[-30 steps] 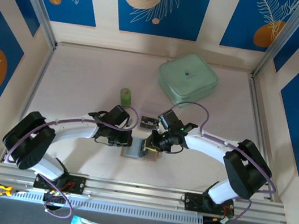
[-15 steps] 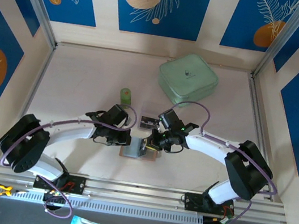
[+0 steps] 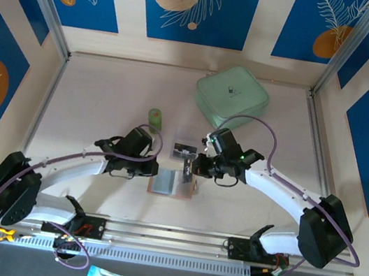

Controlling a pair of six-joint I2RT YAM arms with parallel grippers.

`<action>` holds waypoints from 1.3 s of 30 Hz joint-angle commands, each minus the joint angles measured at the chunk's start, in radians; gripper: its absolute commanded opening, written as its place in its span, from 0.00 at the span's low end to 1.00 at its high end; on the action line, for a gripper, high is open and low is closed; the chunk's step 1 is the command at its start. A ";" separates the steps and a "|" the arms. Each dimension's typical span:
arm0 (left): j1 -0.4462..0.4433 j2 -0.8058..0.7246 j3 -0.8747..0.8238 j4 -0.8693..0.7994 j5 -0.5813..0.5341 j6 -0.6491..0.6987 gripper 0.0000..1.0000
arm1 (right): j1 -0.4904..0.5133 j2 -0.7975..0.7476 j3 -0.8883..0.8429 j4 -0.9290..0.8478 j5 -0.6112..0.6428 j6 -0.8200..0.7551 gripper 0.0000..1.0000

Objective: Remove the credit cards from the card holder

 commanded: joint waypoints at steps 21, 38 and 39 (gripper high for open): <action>0.037 -0.152 -0.087 -0.071 -0.036 0.019 0.12 | -0.028 0.512 0.721 -0.521 0.128 -1.310 0.00; 0.049 -0.144 -0.100 -0.049 -0.024 0.019 0.13 | -0.037 0.697 0.852 -0.599 0.165 -1.403 0.00; 0.050 -0.142 -0.100 -0.048 -0.022 0.019 0.13 | -0.038 0.705 0.849 -0.598 0.162 -1.403 0.00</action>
